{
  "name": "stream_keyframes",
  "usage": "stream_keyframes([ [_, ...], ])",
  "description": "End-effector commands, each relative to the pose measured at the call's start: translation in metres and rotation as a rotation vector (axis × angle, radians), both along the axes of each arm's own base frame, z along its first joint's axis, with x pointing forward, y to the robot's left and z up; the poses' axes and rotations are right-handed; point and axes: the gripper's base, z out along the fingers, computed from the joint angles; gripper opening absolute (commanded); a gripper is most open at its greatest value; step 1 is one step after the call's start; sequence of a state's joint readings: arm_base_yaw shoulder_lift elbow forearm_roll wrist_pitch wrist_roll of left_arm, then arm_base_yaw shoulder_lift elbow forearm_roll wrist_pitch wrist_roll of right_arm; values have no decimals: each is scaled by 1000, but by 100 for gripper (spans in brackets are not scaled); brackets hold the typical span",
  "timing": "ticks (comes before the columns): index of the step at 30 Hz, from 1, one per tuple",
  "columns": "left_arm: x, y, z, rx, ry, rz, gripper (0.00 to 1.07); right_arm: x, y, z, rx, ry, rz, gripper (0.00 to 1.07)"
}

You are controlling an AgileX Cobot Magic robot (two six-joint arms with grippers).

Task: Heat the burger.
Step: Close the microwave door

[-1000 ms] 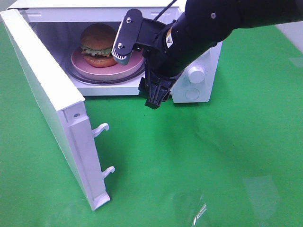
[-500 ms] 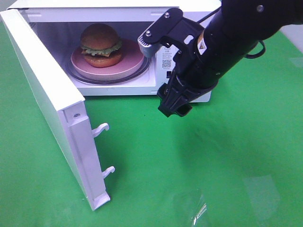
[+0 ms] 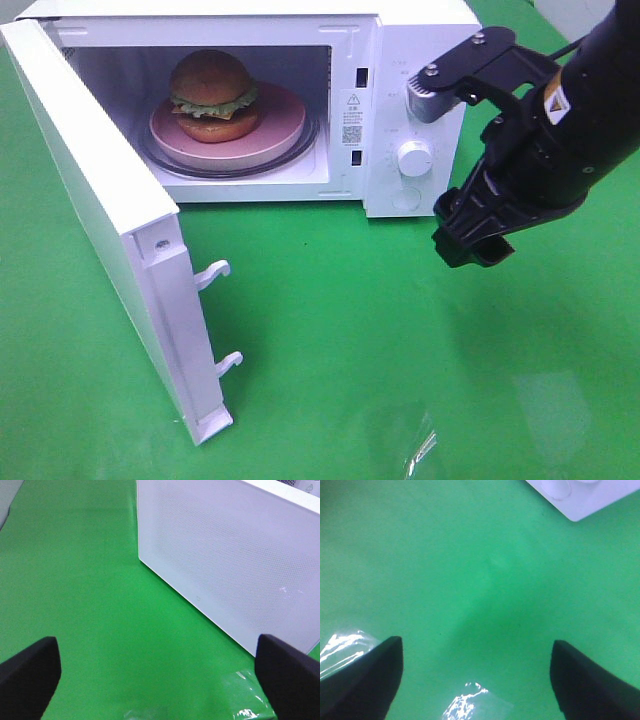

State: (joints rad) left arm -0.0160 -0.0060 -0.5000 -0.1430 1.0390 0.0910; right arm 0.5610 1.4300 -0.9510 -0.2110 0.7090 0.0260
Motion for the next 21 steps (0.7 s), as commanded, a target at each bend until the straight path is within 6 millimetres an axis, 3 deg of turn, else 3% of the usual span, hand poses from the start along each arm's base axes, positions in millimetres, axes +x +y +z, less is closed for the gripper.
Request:
stream_keyframes([
  [1,-1,0,-1,-10,-8,-2,98,-5,-16,2,22,30,-87,76],
  [8,-1,0,-1,-10,-8,-2,98,-14,-44,5,32,67,-228,76],
  [10,-1,0,-1,-10,-8,-2,98,-26,-56,11,60,69,-281,76],
  [21,-1,0,-1,-10,-8,-2,98,-65,-74,25,117,12,-304,76],
])
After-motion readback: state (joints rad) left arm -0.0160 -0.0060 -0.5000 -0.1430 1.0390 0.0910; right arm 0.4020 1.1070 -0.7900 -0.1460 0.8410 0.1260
